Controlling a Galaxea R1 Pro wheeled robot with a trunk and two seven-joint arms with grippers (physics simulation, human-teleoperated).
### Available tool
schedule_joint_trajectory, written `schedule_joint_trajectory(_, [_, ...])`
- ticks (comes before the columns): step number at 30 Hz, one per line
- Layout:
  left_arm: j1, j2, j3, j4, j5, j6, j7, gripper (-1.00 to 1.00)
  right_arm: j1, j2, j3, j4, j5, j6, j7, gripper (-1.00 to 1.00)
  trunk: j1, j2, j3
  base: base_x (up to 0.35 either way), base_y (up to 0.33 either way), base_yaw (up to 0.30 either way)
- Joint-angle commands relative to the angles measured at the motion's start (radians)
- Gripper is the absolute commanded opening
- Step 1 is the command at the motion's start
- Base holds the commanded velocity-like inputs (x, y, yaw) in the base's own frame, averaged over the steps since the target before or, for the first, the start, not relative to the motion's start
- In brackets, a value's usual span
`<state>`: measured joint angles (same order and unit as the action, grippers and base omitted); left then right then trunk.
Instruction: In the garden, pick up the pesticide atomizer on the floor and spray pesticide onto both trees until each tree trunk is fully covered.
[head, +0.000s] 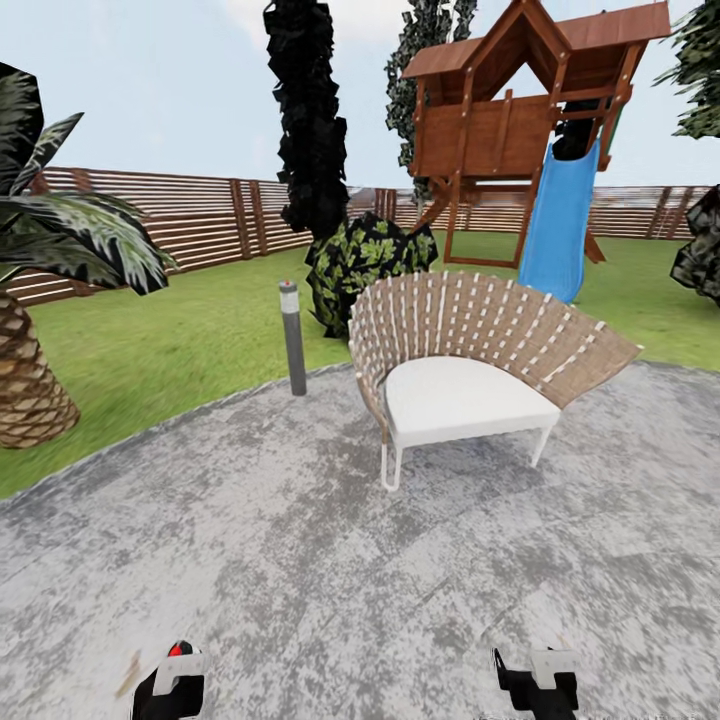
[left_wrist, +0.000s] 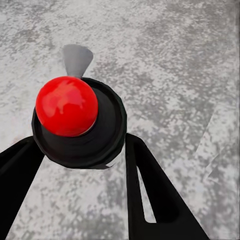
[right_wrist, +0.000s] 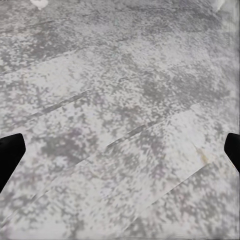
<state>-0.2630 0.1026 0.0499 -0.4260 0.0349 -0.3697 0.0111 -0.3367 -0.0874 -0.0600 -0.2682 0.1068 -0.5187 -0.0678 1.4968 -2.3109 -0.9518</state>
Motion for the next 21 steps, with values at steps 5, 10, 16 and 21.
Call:
schedule_joint_trajectory(5, [0.0, 0.0, -0.001, -0.002, 0.003, -0.003, 0.001, -1.0, -0.001, 0.001, -0.007, 0.001, 0.01, -0.003, -0.003, 1.0, -0.008, 0.014, 0.01, 0.0, 0.0, -0.261])
schedule_joint_trajectory(10, [0.0, -0.001, -0.002, -0.003, 0.003, -0.005, 0.001, -1.0, -0.001, 0.0, -0.007, 0.001, 0.01, -0.003, -0.003, 1.0, -0.008, 0.014, 0.014, 0.0, 0.0, -0.259])
schedule_joint_trajectory(16, [0.001, -0.002, -0.003, -0.004, 0.003, -0.007, 0.001, -1.0, -0.001, 0.0, -0.007, 0.001, 0.01, -0.003, -0.004, 1.0, -0.008, 0.014, 0.017, -0.015, 0.089, -0.134])
schedule_joint_trajectory(21, [0.001, -0.003, -0.003, -0.005, 0.003, -0.004, 0.001, -1.0, -0.001, 0.001, -0.007, 0.001, 0.01, -0.003, -0.004, 1.0, -0.008, 0.014, 0.017, -0.079, 0.272, -0.01])
